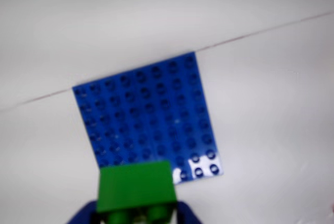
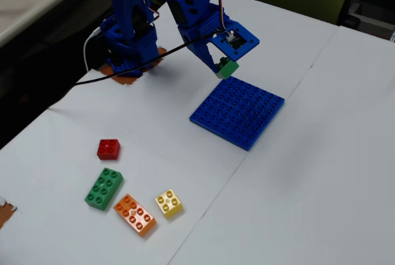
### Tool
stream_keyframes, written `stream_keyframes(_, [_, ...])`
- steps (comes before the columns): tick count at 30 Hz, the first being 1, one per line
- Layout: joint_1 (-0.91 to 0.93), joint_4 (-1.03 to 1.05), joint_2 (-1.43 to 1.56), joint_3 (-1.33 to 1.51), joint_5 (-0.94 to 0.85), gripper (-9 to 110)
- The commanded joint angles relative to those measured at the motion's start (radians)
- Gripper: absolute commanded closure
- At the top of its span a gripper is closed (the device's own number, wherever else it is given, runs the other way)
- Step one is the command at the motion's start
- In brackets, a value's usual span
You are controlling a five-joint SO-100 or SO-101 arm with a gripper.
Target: Pick up the 2x2 green block and go up the 8x8 blue block.
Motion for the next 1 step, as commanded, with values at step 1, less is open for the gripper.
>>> stream_keyframes(1, [0.009, -0.015, 0.008, -0.052, 0.005, 96])
